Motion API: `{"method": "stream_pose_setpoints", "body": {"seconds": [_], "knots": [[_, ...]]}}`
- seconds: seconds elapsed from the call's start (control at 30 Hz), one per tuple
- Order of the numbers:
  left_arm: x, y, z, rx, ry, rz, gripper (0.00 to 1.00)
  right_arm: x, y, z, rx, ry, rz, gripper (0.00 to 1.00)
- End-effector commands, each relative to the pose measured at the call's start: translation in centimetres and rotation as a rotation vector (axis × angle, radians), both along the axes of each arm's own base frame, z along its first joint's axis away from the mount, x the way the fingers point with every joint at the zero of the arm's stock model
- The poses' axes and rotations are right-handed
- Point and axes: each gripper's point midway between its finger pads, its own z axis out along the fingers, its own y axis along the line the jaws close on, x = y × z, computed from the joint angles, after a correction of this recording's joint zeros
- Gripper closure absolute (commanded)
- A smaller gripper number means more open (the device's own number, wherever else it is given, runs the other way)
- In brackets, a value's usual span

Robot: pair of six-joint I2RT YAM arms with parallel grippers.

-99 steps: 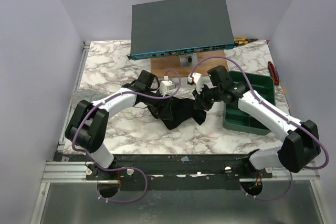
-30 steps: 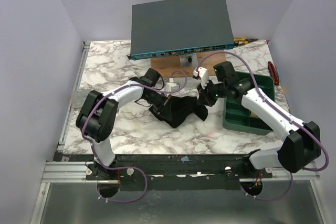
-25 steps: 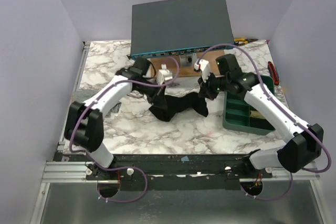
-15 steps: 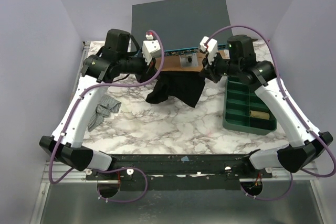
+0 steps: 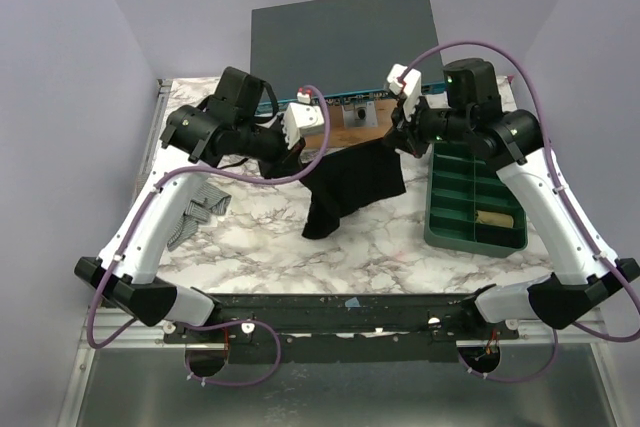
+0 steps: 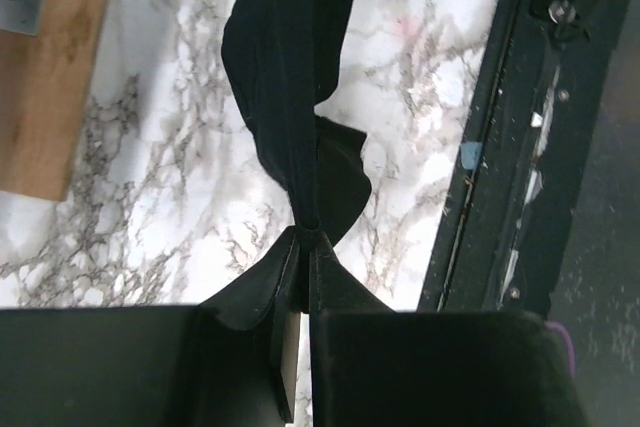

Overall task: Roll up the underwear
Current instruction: Flatten out the underwear at the center of the board.

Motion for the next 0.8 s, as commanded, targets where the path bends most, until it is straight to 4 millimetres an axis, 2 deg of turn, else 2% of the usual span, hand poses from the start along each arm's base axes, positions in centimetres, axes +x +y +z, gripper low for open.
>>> {"method": "stream_pose_setpoints", "body": {"seconds": [0.0, 0.1, 0.2, 0.4, 0.53, 0.67, 0.77], "knots": [[-2.9, -0.1, -1.9, 0.039, 0.080, -0.116, 0.94, -2.0, -0.2, 0.6, 0.022, 0.036, 0.034, 0.99], [-3.8, -0.2, -2.3, 0.048, 0.071, -0.150, 0.93, -2.7, -0.7, 0.7, 0.013, 0.029, 0.034, 0.99], [-5.0, -0.2, -2.3, 0.043, 0.074, -0.179, 0.93, -4.5, -1.2, 0.8, 0.010, 0.030, 0.076, 0.99], [-9.2, -2.1, -2.4, -0.002, 0.093, -0.276, 0.96, -8.1, -2.4, 1.4, 0.036, -0.002, 0.116, 1.00], [-11.7, -3.0, -1.7, -0.048, 0.096, -0.350, 0.97, -10.2, -3.3, 1.9, 0.050, -0.020, 0.140, 0.99], [-12.2, -3.0, -1.4, -0.063, 0.105, -0.365, 0.96, -10.7, -3.7, 2.2, 0.072, -0.024, 0.132, 0.99], [-12.0, -3.4, -1.3, -0.070, 0.119, -0.369, 0.97, -9.4, -3.8, 2.1, 0.071, -0.014, 0.079, 0.99]]}}
